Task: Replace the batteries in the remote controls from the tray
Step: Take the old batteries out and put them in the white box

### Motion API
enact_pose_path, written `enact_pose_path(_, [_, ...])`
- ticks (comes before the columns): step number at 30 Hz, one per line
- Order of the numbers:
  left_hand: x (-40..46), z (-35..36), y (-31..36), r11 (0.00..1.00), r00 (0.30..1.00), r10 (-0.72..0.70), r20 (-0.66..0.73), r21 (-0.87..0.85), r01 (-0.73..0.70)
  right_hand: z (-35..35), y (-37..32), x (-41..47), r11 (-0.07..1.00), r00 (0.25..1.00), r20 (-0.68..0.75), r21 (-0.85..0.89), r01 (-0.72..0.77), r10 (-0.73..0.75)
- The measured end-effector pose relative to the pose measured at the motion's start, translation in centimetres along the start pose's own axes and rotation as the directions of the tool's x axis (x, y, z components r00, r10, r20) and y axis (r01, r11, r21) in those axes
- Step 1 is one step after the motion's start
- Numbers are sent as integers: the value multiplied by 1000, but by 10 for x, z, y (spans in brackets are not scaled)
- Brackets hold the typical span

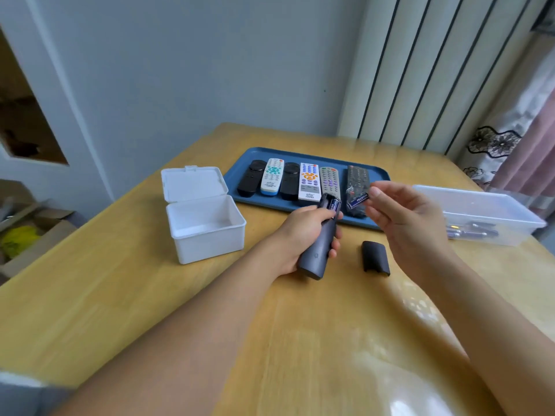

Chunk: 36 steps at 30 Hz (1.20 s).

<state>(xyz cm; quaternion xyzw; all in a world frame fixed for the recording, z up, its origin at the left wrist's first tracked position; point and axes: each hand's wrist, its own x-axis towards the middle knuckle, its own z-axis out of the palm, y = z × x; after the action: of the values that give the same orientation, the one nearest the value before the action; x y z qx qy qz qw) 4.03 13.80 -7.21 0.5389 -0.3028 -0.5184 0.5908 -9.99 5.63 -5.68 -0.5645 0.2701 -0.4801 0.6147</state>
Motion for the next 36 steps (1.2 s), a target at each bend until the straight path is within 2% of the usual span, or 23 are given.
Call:
enact_pose_path(3, [-7,-4,3,999,999,-19,-31,-45,17,22,-15,-11,991,997,57,118,-66,60])
enact_pose_path(7, [-13,-4,5,999,997,-47,-57,-5,46,86,-25,-14,980,958,245,-164,-108,147])
enact_pose_path(11, [-20,-13,4,1000,994,-5,-107,6,5,156,-22,-3,964,923,354,-258,-62,154])
enact_pose_path(14, [-22,-24,1,998,986,-31,-161,-64,21,180,-12,8,885,892,380,-464,-46,245])
enact_pose_path(15, [-23,-25,3,997,984,-43,-173,-78,30,182,-8,11,834,899,371,-551,12,231])
enact_pose_path(17, [-26,-21,7,995,982,-87,-166,-66,77,174,-7,15,697,927,375,-672,250,28])
enact_pose_path(19, [-27,-16,12,989,981,-125,-150,-104,110,151,-14,15,521,891,394,-724,452,-225])
enact_pose_path(20, [-26,-14,12,985,980,-128,-152,-136,107,132,-18,14,455,873,390,-747,485,-292])
enact_pose_path(22, [-21,-15,10,977,984,-101,-147,-203,70,87,-18,10,396,879,353,-793,463,-321])
enact_pose_path(25, [-15,-15,7,975,993,-47,-108,-219,22,30,-2,0,428,915,288,-816,389,-282])
enact_pose_path(28, [-12,-6,4,985,999,-20,-37,-172,13,7,5,-8,565,933,267,-743,360,-243])
enact_pose_path(32, [-11,-3,1,996,1000,-7,-12,-87,6,7,6,-7,517,917,308,-758,398,-253])
enact_pose_path(36, [-10,-3,-2,998,999,42,-8,-43,-43,6,10,-5,518,909,303,-749,413,-286])
